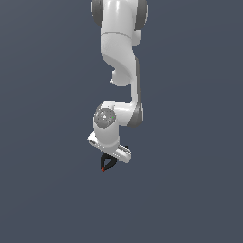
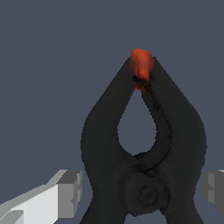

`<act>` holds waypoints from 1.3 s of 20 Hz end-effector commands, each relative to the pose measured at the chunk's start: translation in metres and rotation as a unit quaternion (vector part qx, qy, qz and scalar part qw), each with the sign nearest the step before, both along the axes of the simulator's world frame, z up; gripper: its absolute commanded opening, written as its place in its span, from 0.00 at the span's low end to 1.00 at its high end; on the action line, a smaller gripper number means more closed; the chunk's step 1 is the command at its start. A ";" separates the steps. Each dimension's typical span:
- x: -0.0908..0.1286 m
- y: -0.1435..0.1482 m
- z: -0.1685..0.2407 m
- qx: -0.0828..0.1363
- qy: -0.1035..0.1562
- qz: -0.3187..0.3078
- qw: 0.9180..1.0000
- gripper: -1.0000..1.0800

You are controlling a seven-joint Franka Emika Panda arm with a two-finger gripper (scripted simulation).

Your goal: Pick up the object and move it to a goal position.

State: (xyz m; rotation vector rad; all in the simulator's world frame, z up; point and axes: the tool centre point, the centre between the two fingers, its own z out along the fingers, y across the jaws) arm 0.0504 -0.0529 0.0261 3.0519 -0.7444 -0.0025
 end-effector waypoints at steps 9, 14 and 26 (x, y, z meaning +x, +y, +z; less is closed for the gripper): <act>0.002 0.000 -0.007 0.000 -0.001 0.000 1.000 0.00; 0.002 0.000 -0.007 0.000 -0.001 0.000 1.000 0.00; -0.011 0.027 0.011 0.000 0.000 0.000 1.000 0.00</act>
